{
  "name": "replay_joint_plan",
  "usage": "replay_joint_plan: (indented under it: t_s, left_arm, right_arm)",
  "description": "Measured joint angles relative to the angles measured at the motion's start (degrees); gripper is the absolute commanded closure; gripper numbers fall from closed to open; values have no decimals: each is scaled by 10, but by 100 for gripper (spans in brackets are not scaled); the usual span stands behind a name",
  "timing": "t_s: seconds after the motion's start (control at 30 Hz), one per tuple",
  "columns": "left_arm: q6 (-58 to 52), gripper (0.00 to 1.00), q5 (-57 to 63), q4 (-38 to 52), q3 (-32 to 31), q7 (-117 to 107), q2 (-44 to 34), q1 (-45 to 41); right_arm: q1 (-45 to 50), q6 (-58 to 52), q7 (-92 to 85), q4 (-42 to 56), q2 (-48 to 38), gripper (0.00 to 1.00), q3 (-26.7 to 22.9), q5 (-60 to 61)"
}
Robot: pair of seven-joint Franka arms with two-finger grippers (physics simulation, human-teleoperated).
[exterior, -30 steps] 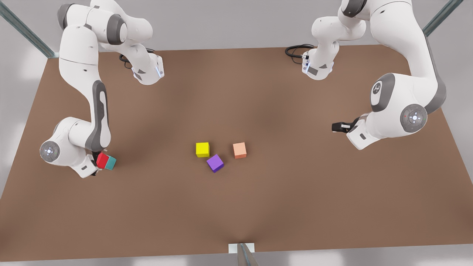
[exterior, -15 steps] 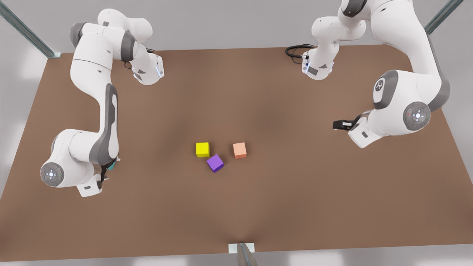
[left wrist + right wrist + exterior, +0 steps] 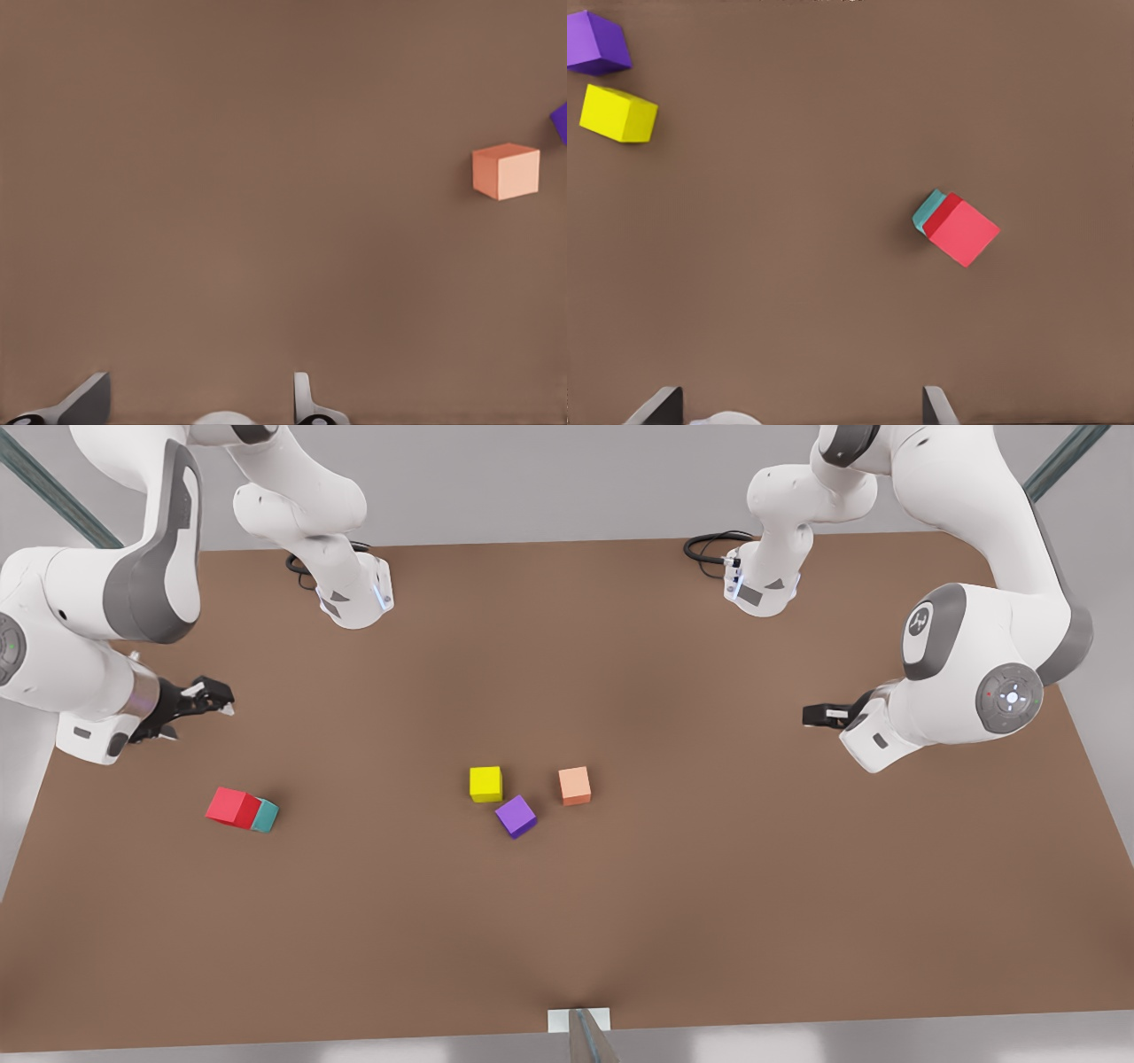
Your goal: Pick up red wooden cube and pass to hand red wooden cube and place in blue wooden cube
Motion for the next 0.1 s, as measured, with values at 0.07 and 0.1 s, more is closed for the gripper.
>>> replay_joint_plan:
  t_s: [0.07, 0.1]
  left_arm:
    - [-2, 0, 0, 0, 0, 0, 0, 0]
    - [-5, 0, 0, -1, 0, -1, 0, -1]
  right_arm:
    - [2, 6, 33, -1, 0, 0, 0, 0]
    - [4, 9, 48, -1, 0, 0, 0, 1]
